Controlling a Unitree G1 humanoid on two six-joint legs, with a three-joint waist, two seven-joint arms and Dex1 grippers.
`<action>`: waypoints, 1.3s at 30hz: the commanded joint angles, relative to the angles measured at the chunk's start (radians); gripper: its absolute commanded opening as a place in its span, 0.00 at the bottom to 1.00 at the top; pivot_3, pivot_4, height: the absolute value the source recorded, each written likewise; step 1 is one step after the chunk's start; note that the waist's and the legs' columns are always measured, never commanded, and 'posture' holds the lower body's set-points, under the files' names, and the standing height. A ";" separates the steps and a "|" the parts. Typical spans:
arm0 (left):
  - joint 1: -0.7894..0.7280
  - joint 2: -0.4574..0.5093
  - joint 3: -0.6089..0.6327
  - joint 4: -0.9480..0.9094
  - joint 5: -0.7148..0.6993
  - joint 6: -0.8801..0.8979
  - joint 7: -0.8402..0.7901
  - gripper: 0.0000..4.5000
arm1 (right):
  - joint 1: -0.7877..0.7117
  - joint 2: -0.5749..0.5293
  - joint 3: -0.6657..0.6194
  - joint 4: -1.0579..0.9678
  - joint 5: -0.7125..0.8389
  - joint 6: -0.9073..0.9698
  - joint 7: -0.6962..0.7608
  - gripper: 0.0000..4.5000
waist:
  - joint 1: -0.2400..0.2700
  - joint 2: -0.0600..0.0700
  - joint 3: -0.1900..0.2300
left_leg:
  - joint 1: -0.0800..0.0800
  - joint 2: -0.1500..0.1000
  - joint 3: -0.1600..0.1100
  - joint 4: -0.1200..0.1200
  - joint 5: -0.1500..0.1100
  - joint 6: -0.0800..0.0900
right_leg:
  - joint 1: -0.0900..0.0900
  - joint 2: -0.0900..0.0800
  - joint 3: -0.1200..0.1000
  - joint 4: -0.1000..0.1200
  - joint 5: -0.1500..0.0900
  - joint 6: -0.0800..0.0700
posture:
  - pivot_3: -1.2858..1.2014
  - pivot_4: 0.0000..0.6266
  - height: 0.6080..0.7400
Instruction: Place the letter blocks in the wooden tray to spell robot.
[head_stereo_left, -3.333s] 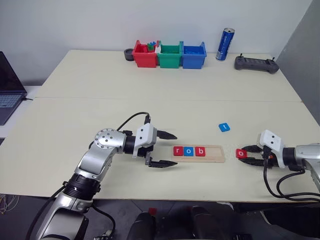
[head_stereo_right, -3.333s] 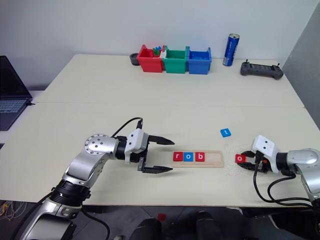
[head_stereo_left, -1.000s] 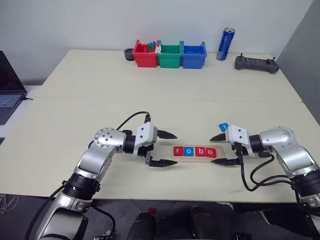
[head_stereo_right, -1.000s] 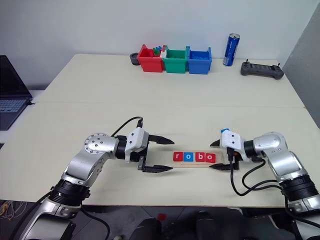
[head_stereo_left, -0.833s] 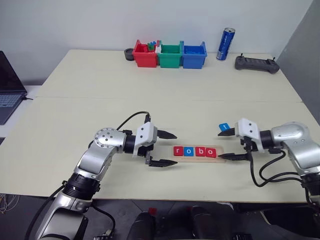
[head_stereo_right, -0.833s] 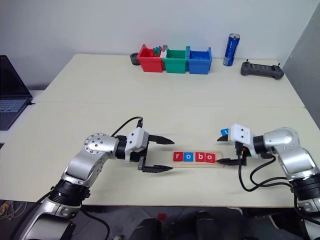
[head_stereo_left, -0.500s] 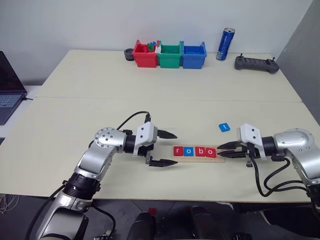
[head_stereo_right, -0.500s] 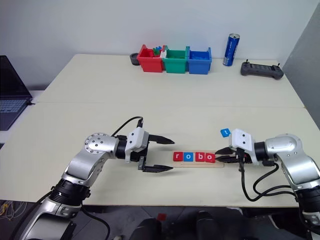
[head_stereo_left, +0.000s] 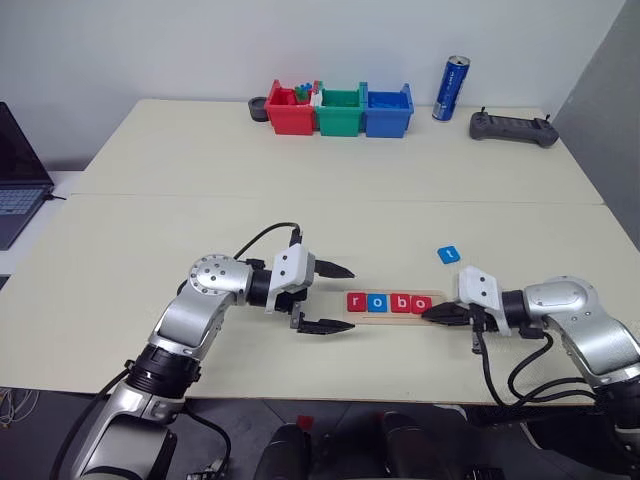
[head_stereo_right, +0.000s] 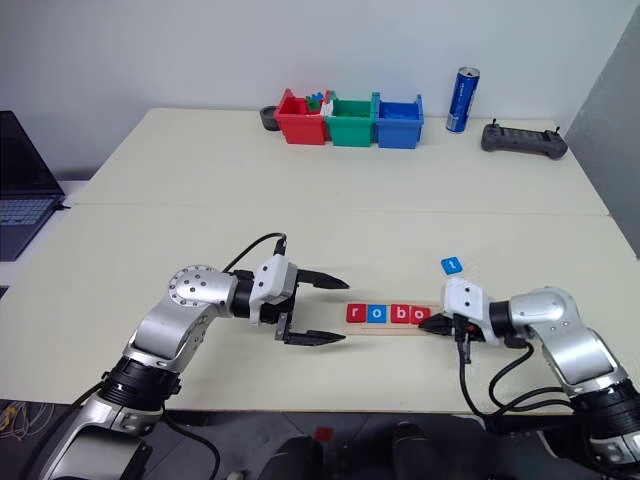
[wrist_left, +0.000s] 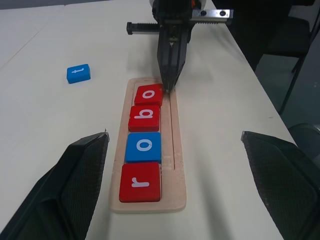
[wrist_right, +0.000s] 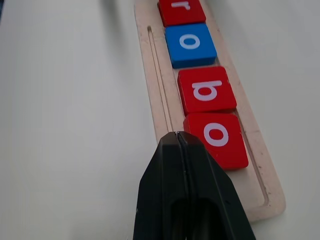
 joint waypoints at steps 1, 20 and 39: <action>-0.009 0.001 0.013 -0.017 -0.003 -0.019 0.006 1.00 | -0.034 0.008 0.005 0.019 -0.023 -0.040 -0.008 0.01 | 0.000 0.000 0.000 | 0.000 0.000 0.000 0.000 0.000 0.000 | 0.000 0.000 0.000 0.000 0.000 0.000 | 0.52 0.24 1.00; -0.004 0.000 0.013 -0.020 -0.005 -0.019 0.024 1.00 | -0.148 -0.034 -0.040 0.041 0.056 0.087 0.032 0.01 | -0.001 0.000 0.000 | 0.000 0.000 0.000 0.000 0.000 0.000 | 0.000 0.000 0.000 0.000 0.000 0.000 | 0.52 0.24 1.00; -0.008 0.004 0.018 -0.021 -0.006 -0.014 0.026 1.00 | -0.174 -0.001 0.011 0.199 -0.075 -0.072 0.019 0.01 | -0.002 0.000 0.000 | 0.000 0.000 0.000 0.000 0.000 0.000 | 0.000 0.000 0.000 0.000 0.000 0.000 | 0.52 0.24 1.00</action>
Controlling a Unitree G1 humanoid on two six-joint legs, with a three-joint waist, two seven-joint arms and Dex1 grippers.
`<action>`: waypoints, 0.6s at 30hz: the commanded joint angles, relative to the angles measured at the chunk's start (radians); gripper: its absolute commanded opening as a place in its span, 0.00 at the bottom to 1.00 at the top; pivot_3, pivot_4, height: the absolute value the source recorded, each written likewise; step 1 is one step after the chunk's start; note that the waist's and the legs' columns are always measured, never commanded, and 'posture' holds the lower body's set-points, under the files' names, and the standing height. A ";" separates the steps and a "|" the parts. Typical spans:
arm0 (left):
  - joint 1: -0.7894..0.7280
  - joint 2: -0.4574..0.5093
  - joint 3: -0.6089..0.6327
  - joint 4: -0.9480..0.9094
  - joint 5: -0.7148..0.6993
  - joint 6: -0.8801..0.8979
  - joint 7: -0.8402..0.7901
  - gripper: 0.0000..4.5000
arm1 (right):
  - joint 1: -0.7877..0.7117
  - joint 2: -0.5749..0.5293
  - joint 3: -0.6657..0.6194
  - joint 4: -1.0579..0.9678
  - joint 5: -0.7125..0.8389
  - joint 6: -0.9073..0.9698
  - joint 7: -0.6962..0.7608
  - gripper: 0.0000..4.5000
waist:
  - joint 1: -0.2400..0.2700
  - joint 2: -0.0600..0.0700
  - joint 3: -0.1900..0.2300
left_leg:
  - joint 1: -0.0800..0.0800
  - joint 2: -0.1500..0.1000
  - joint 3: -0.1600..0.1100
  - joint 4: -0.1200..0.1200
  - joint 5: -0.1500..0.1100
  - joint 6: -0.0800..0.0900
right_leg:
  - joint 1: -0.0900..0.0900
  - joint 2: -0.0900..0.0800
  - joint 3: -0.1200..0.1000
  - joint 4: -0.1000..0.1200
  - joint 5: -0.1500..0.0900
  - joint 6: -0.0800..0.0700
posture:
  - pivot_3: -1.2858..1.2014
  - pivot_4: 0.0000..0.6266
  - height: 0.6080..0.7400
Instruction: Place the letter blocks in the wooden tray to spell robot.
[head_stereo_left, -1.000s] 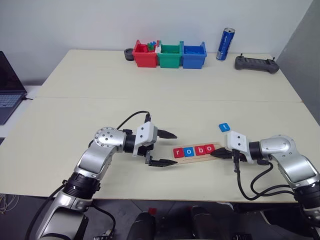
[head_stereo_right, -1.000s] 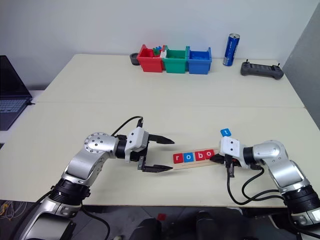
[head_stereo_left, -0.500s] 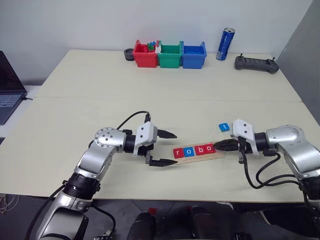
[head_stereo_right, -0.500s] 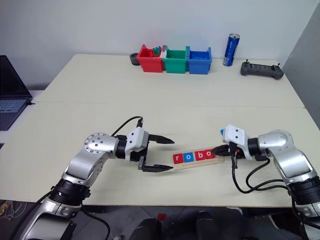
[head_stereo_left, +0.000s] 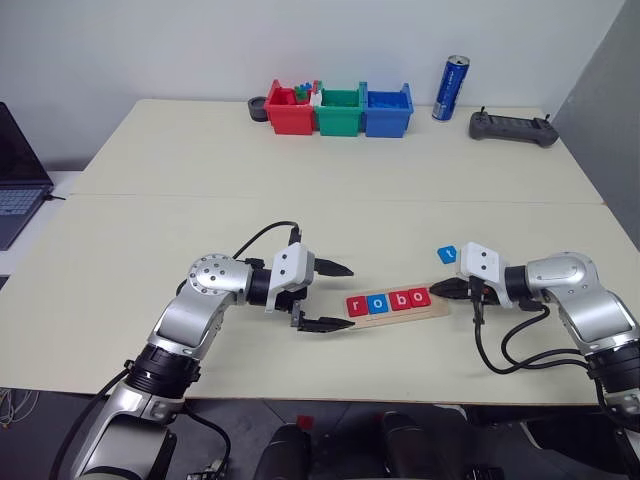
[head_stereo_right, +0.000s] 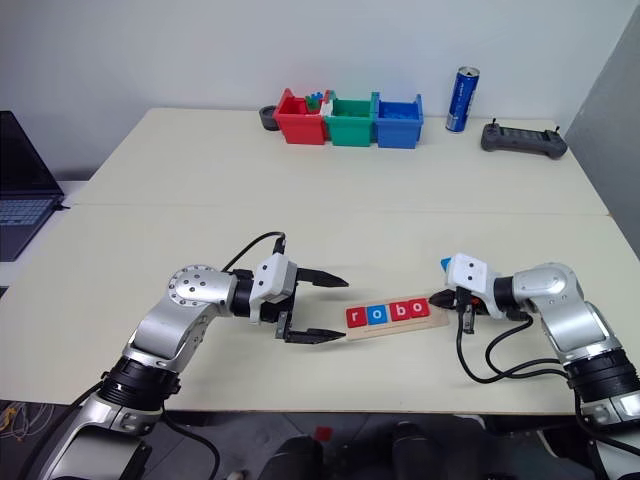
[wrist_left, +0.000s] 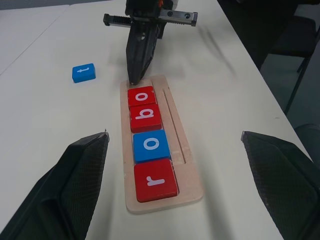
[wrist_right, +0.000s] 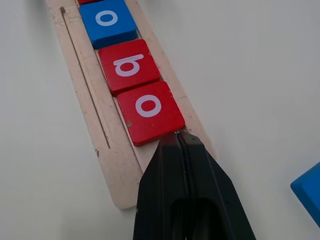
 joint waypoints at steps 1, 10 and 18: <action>-0.011 0.002 0.018 -0.021 -0.007 -0.013 0.007 1.00 | -0.011 -0.006 -0.004 -0.009 -0.007 -0.020 0.010 0.01 | 0.000 0.000 0.000 | 0.000 0.000 0.000 0.000 0.000 0.000 | 0.000 0.000 0.000 0.000 0.000 0.000 | 0.52 0.24 1.00; 0.014 0.012 0.023 -0.047 -0.012 -0.005 0.017 1.00 | 0.013 0.004 0.024 -0.020 -0.016 -0.036 0.011 0.01 | 0.000 0.000 0.000 | 0.000 0.000 0.000 0.000 0.000 0.000 | 0.000 0.000 0.000 0.000 0.000 0.000 | 0.52 0.24 1.00; 0.015 0.015 0.021 -0.050 -0.015 -0.001 0.023 1.00 | -0.009 0.024 0.029 -0.023 -0.014 -0.021 0.012 0.01 | 0.000 0.000 0.000 | 0.000 0.000 0.000 0.000 0.000 0.000 | 0.000 0.000 0.000 0.000 0.000 0.000 | 0.52 0.24 1.00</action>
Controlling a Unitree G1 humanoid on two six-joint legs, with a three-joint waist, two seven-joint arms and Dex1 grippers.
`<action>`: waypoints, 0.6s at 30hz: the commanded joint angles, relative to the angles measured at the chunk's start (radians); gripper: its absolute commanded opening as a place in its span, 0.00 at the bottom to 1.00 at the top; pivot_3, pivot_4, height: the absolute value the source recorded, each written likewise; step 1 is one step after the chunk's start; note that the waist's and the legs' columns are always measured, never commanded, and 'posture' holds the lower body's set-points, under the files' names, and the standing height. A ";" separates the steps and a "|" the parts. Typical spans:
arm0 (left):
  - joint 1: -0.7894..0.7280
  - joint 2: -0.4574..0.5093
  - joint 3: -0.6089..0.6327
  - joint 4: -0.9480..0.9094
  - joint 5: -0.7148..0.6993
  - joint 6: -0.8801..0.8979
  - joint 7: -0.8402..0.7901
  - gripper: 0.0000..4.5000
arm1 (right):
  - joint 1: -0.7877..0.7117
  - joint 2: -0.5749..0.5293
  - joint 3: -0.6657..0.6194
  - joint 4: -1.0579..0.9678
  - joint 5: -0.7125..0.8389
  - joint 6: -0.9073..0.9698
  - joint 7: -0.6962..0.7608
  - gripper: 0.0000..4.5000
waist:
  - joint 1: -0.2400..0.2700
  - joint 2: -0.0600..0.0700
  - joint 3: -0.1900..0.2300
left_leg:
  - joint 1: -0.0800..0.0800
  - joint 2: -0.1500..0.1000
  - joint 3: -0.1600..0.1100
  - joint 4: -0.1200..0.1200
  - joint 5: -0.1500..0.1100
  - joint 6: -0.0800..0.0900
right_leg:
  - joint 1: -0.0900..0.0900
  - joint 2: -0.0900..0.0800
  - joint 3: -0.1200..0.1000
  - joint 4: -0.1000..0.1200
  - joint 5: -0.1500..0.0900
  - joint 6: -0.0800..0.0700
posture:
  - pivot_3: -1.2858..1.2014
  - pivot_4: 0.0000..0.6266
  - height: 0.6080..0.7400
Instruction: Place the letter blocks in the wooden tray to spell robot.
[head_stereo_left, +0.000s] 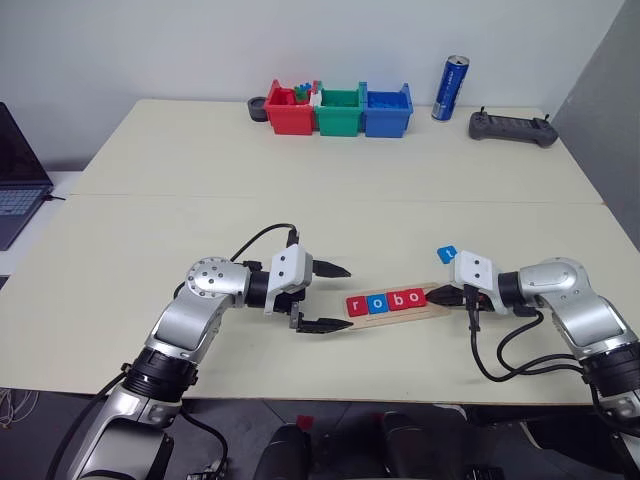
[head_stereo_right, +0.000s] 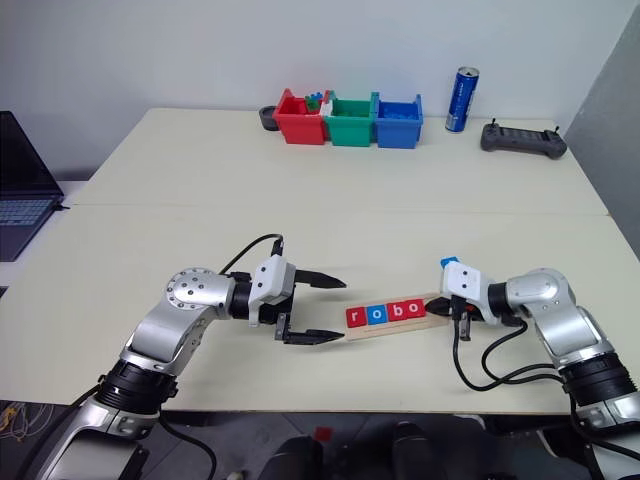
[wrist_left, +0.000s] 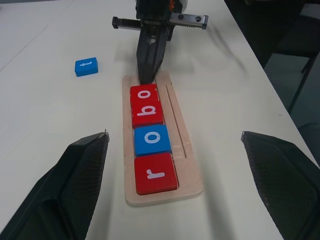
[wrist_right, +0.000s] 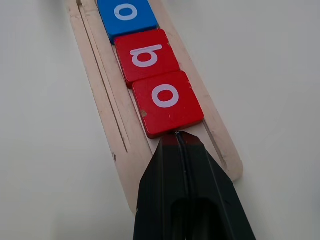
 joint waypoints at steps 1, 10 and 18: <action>-0.004 0.005 0.020 -0.038 -0.014 -0.008 0.003 1.00 | -0.021 0.003 -0.001 -0.030 -0.001 0.006 0.011 0.01 | 0.000 0.000 0.000 | 0.000 0.000 0.000 0.000 0.000 0.000 | 0.000 0.000 0.000 0.000 0.000 0.000 | 0.52 0.24 1.00; -0.010 0.005 0.020 -0.029 -0.012 -0.013 -0.001 1.00 | -0.016 -0.015 -0.020 -0.069 0.024 0.046 0.039 0.01 | 0.000 0.000 0.000 | 0.000 0.000 0.000 0.000 0.000 0.000 | 0.000 0.000 0.000 0.000 0.000 0.000 | 0.52 0.24 1.00; -0.012 0.002 0.016 -0.029 -0.012 -0.015 -0.005 1.00 | -0.110 0.015 -0.052 0.018 0.028 0.057 -0.002 0.01 | -0.001 0.000 0.000 | 0.000 0.000 0.000 0.000 0.000 0.000 | 0.000 0.000 0.000 0.000 0.000 0.000 | 0.52 0.24 1.00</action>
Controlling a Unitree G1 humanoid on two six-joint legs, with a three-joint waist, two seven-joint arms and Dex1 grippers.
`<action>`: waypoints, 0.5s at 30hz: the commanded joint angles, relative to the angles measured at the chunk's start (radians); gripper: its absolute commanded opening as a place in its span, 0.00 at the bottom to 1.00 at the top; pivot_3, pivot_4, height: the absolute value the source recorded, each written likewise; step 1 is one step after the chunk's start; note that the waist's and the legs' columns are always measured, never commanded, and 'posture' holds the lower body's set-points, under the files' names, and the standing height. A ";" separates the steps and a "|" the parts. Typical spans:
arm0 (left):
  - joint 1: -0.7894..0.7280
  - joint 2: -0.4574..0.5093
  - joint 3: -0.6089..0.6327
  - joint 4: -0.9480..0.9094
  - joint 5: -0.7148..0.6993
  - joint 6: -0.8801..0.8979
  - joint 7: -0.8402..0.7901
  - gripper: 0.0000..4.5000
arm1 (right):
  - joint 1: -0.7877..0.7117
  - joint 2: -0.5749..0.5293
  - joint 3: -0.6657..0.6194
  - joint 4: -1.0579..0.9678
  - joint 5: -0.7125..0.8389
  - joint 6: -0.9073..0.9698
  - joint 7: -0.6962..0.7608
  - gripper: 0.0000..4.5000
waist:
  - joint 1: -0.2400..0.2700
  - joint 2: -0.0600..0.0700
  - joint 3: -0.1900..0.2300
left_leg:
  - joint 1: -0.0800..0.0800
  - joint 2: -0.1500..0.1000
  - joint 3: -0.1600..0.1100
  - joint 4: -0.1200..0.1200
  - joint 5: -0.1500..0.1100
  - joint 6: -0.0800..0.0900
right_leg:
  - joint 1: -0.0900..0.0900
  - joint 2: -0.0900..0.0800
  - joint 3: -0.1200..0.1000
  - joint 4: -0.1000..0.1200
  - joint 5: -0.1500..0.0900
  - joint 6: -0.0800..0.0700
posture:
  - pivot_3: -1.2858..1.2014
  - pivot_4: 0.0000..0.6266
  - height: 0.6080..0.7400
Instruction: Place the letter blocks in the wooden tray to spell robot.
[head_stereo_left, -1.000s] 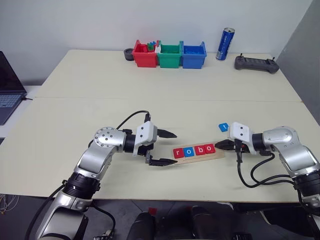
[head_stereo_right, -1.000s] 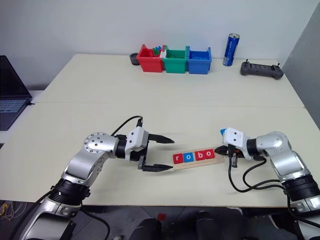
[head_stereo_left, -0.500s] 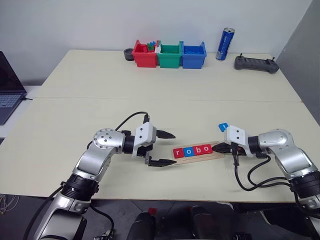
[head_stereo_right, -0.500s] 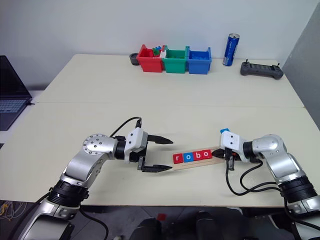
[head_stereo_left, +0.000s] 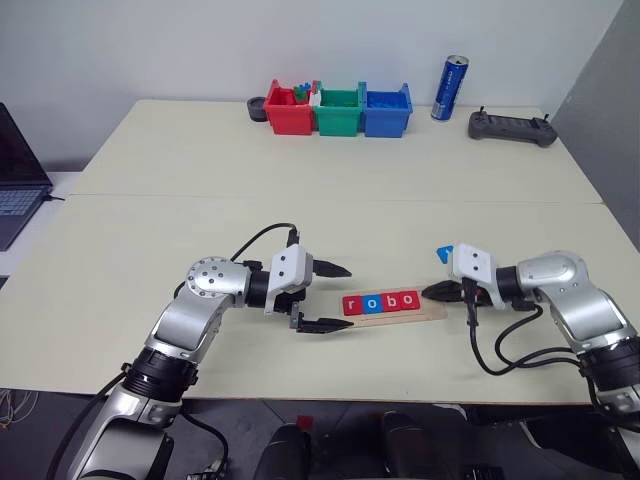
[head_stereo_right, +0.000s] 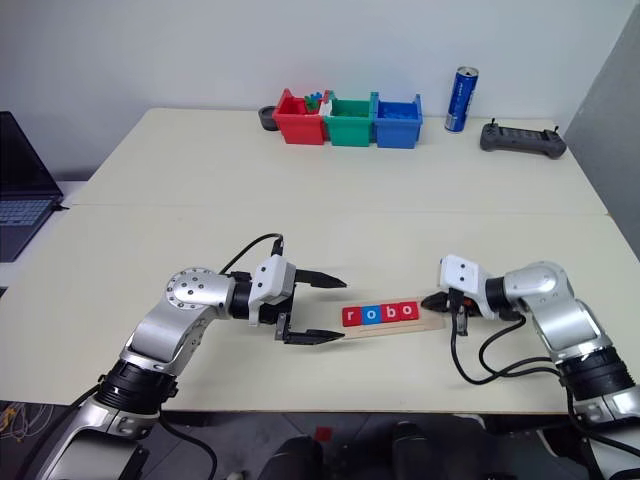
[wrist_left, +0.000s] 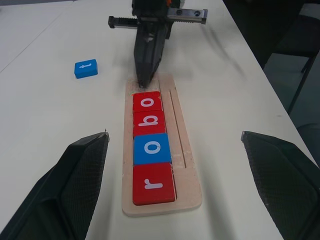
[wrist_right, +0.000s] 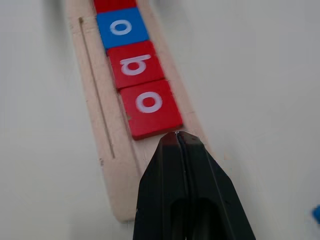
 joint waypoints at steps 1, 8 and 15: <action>-0.014 0.002 0.015 -0.024 -0.011 -0.016 -0.005 1.00 | -0.048 0.019 -0.034 0.044 -0.002 -0.029 -0.032 0.01 | 0.001 0.000 0.000 | 0.000 0.000 0.000 0.000 0.000 0.000 | 0.000 0.000 0.000 0.000 0.000 0.000 | 0.52 0.24 1.00; -0.017 0.003 0.016 -0.024 -0.011 -0.017 -0.008 1.00 | -0.071 0.055 0.003 0.164 -0.081 -0.130 -0.099 0.01 | 0.001 0.000 0.000 | 0.000 0.000 0.000 0.000 0.000 0.000 | 0.000 0.000 0.000 0.000 0.000 0.000 | 0.52 0.24 1.00; -0.012 0.013 0.021 -0.034 -0.012 -0.013 -0.007 1.00 | -0.024 0.051 0.023 0.153 -0.100 -0.170 -0.067 0.01 | 0.000 0.000 0.000 | 0.000 0.000 0.000 0.000 0.000 0.000 | 0.000 0.000 0.000 0.000 0.000 0.000 | 0.52 0.24 1.00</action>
